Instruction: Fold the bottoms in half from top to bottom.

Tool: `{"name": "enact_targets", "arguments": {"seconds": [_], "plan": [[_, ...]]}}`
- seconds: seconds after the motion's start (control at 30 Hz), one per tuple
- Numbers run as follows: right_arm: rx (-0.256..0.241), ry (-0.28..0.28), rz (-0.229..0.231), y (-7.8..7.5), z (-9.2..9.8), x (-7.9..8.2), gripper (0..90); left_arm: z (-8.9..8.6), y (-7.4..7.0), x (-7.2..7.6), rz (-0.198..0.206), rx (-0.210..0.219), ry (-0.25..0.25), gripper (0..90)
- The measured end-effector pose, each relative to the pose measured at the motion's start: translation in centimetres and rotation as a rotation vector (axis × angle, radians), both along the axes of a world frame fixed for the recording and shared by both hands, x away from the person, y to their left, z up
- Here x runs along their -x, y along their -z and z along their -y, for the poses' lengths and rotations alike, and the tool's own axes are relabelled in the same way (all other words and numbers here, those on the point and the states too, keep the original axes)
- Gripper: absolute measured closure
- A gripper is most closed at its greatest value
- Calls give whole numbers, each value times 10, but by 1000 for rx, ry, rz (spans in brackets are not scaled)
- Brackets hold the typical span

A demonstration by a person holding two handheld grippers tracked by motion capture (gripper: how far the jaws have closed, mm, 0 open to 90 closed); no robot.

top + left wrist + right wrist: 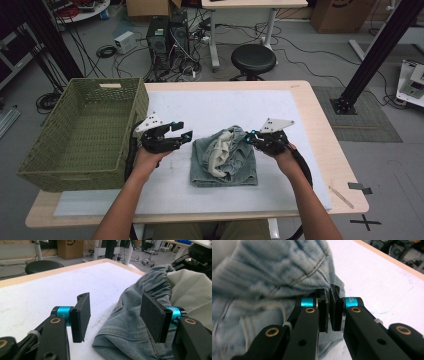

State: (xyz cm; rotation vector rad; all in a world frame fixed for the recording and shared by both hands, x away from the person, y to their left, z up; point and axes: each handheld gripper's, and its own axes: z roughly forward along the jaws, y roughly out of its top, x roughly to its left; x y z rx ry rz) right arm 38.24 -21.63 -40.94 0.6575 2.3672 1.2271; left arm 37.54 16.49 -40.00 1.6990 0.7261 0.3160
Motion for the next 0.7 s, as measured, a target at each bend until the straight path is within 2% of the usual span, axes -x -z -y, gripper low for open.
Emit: {"name": "enact_targets", "arguments": {"seconds": [0.13,0.2,0.27,0.33,0.4,0.43,0.5,0.57,0.6,0.63,0.7], "plan": [[25,-40,6,4,6,9,875,3,1,-2,-6,-7,-9,411],[12,-36,-4,3,11,12,821,4,1,-3,-7,-7,-16,408],[-28,-6,-21,-1,17,11,698,4,1,-4,-6,-6,-27,396],[-82,25,-40,-8,23,9,676,3,1,-5,-6,-4,-41,376],[-146,72,-26,-16,25,7,609,2,2,-7,-13,2,-56,354],[-183,99,-35,-23,25,4,603,2,2,-7,-14,3,-58,346],[-217,120,-29,-32,21,1,584,1,3,-8,-20,1,-63,337],[-243,107,-46,-41,11,-3,583,1,4,-10,-25,1,-64,334],[-241,90,-58,-44,4,-5,583,1,5,-10,-29,1,-65,334],[-223,72,-78,-45,-4,-5,586,1,5,-10,-33,1,-65,334],[-172,9,-133,-43,-17,-4,647,0,5,-11,-37,4,-66,334]]}}
